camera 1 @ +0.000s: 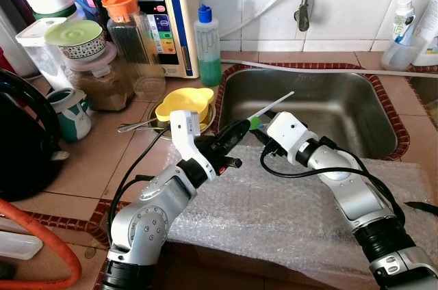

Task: Kitchen organization

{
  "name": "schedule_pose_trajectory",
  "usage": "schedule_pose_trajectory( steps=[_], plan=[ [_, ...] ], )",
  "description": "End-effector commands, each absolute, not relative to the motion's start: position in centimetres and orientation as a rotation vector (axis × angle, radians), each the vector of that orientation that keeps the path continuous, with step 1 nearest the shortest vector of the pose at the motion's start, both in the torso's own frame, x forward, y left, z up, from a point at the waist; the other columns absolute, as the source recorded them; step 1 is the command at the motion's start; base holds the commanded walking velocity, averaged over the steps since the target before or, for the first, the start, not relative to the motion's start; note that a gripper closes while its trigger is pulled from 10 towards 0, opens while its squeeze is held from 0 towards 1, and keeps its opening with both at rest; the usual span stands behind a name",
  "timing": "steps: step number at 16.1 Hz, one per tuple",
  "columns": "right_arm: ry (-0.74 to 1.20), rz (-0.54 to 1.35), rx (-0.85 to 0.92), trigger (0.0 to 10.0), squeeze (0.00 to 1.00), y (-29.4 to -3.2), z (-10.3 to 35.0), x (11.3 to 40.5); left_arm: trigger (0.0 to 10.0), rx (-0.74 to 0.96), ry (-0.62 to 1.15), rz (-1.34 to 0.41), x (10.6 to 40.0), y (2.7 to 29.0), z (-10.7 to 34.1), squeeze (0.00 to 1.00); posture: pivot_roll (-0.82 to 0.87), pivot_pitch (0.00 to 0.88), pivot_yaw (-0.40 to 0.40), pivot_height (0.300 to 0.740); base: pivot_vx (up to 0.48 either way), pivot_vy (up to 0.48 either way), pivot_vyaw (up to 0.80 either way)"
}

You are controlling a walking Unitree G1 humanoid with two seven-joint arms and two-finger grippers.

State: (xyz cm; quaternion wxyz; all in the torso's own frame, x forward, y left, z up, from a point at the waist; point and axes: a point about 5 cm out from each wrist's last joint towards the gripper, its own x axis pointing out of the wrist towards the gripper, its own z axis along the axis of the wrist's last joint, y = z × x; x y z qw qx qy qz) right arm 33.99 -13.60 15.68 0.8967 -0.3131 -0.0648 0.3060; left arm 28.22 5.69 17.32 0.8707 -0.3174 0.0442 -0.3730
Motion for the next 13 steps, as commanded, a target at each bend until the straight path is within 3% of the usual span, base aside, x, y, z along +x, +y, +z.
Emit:
schedule_pose_trajectory(
  steps=[1, 3, 5, 7, 10, 11, 12, 13],
  plan=[
    [-0.152, 0.665, -0.658, 0.0, 0.00, -12.96, 15.98, 33.99, 0.0, -0.640, 0.077, -0.779, 28.13, 5.77, 17.69, 0.00, -0.25, 0.075, 0.136, 0.740, 0.000, 0.000, 0.00],
    [-0.154, 0.670, -0.657, 0.0, 0.00, -12.90, 15.81, 33.88, 0.0, -0.621, 0.070, -0.750, 28.31, 5.94, 17.59, 0.00, -0.25, 0.075, 0.135, 0.740, 0.000, 0.000, 0.00],
    [-0.155, 0.672, -0.656, 0.0, 0.00, -12.84, 15.77, 33.86, 1.0, -0.610, 0.066, -0.733, 28.54, 6.09, 17.53, 0.00, -0.25, 0.075, 0.133, 0.740, 0.000, 0.000, 0.00],
    [-0.160, 0.674, -0.650, 0.0, 0.00, -12.82, 15.77, 33.76, 4.2, -0.598, 0.065, -0.730, 28.69, 5.99, 17.58, 0.00, -0.25, 0.072, 0.134, 0.740, 0.000, 0.000, 0.00],
    [-0.168, 0.667, -0.643, 0.0, 0.00, -12.86, 15.86, 33.69, 4.6, -0.588, 0.061, -0.732, 28.70, 5.91, 17.62, 0.00, -0.26, 0.070, 0.135, 0.740, 0.000, 0.000, 0.00],
    [-0.170, 0.656, -0.647, 0.0, 0.00, -13.01, 15.91, 33.73, 8.0, -0.570, 0.051, -0.730, 28.77, 5.91, 17.69, 0.00, -0.26, 0.068, 0.135, 0.740, 0.000, 0.000, 0.00],
    [-0.169, 0.646, -0.646, 0.0, 0.00, -13.18, 15.94, 33.79, 10.0, -0.563, 0.048, -0.719, 28.95, 5.97, 17.75, 0.00, -0.26, 0.069, 0.136, 0.740, 0.000, 0.000, 0.00],
    [-0.169, 0.641, -0.646, 0.0, 0.00, -13.24, 15.95, 33.82, 10.0, -0.554, 0.044, -0.712, 29.04, 6.01, 17.78, 0.00, -0.26, 0.069, 0.136, 0.740, 0.000, 0.000, 0.00]
  ],
)
